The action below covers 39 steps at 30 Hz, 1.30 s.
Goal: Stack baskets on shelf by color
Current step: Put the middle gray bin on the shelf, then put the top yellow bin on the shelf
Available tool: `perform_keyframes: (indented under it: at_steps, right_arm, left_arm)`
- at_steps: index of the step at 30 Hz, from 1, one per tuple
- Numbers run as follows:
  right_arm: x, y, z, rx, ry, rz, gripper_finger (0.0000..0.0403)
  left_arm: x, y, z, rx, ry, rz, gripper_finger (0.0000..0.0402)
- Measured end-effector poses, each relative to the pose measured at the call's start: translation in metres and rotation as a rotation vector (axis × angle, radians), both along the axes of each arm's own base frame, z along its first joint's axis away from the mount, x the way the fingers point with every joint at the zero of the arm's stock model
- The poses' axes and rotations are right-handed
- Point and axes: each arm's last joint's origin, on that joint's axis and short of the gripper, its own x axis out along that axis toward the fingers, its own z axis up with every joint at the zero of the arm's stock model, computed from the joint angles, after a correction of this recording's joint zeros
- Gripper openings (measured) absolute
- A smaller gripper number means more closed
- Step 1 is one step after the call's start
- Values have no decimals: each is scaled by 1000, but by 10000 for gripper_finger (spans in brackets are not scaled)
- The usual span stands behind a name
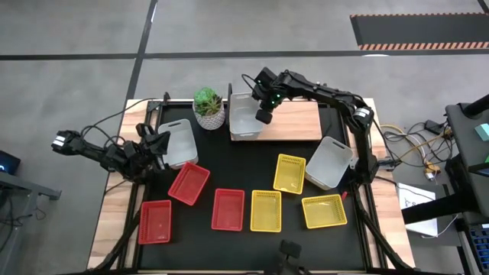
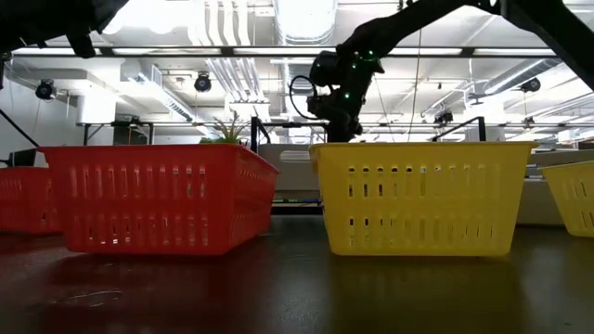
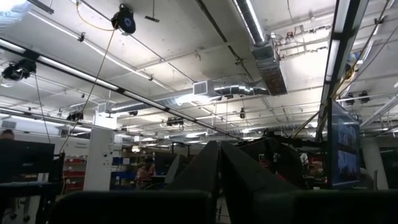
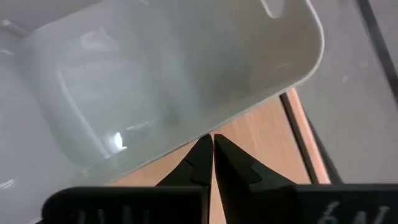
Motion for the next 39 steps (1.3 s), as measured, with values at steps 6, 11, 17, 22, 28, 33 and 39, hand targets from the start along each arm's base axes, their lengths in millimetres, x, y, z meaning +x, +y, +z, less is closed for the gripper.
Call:
perform_keyframes:
  at_steps: [6,11,17,22,28,33,39]
  right_arm:
    - [-9,29,24,68,51,-23,9]
    - [0,84,43,70,36,82,9]
    - [12,154,61,44,-8,270,9]
    - [15,220,62,2,-63,429,9]
    - [6,299,36,-109,-132,583,9]
    - [-10,333,10,-104,-195,663,9]
    - [-38,341,-4,-116,-140,598,9]
  left_arm:
    - [-2,0,5,2,-18,7,0]
    - [4,-1,-4,-42,23,-44,0]
    - [12,-4,-9,-74,63,-78,0]
    - [18,-8,-15,-189,40,-246,0]
    - [31,-16,-22,-194,113,-413,0]
    - [42,-19,-24,-207,168,-417,0]
    - [54,-23,-13,-209,144,-420,0]
